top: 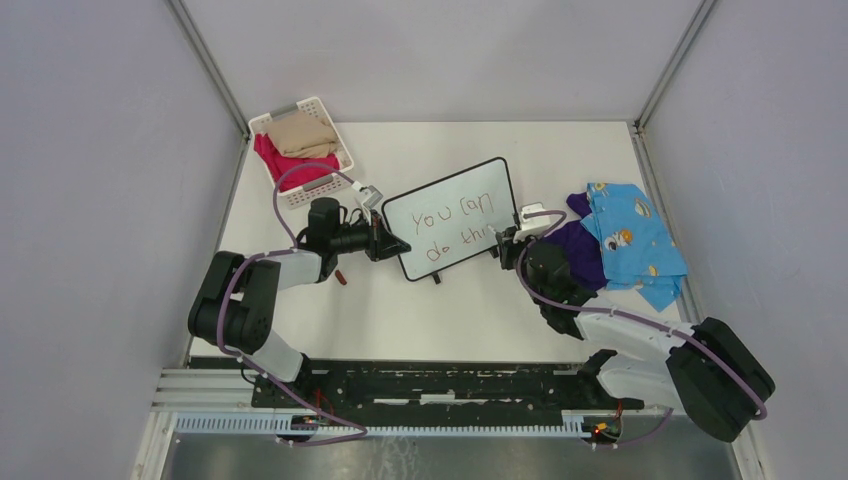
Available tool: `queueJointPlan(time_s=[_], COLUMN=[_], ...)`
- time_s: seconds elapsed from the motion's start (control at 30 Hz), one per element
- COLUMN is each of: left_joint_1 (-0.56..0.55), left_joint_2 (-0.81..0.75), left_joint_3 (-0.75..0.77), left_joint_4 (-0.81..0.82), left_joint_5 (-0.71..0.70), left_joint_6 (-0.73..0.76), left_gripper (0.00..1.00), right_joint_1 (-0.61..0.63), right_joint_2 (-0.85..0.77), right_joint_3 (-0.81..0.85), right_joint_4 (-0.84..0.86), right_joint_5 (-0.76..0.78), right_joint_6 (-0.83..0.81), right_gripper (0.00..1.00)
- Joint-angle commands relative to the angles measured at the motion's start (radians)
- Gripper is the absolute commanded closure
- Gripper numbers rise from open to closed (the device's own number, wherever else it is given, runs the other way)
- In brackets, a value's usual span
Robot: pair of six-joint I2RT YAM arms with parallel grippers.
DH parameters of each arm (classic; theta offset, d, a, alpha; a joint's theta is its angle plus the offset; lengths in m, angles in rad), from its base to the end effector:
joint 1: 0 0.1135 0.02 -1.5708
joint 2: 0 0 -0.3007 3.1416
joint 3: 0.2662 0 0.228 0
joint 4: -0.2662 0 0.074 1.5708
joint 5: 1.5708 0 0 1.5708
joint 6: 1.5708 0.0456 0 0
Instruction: Write a sentence on the whiteboard
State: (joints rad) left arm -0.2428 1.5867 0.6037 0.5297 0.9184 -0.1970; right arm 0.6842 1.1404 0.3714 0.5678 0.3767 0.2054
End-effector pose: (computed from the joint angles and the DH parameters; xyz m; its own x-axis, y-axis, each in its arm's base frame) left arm 0.2709 -0.1044 0.2198 -0.5812 0.0215 -0.8135 0.7400 0.4301 -0.5172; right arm 0.1721 0.1187 0.2536 -0.2145 0.0698 -0.9742 -0.2703 0.9542 0.1279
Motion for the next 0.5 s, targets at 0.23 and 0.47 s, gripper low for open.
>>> queueJointPlan(time_s=[0.23, 0.47], left_joint_1=[-0.018, -0.018], left_joint_2=[0.032, 0.035], left_joint_3=[-0.010, -0.007], left_joint_4=[-0.089, -0.089], left_joint_5=[-0.104, -0.105], left_joint_6=[0.095, 0.094], left_gripper=[0.98, 0.98], right_joint_1=[-0.006, -0.007], right_joint_2=[0.003, -0.013], right_joint_3=[-0.001, -0.032], right_joint_4=[0.049, 0.047], right_joint_5=[-0.028, -0.026], right_joint_6=[0.024, 0.035], right_gripper=[1.00, 1.00])
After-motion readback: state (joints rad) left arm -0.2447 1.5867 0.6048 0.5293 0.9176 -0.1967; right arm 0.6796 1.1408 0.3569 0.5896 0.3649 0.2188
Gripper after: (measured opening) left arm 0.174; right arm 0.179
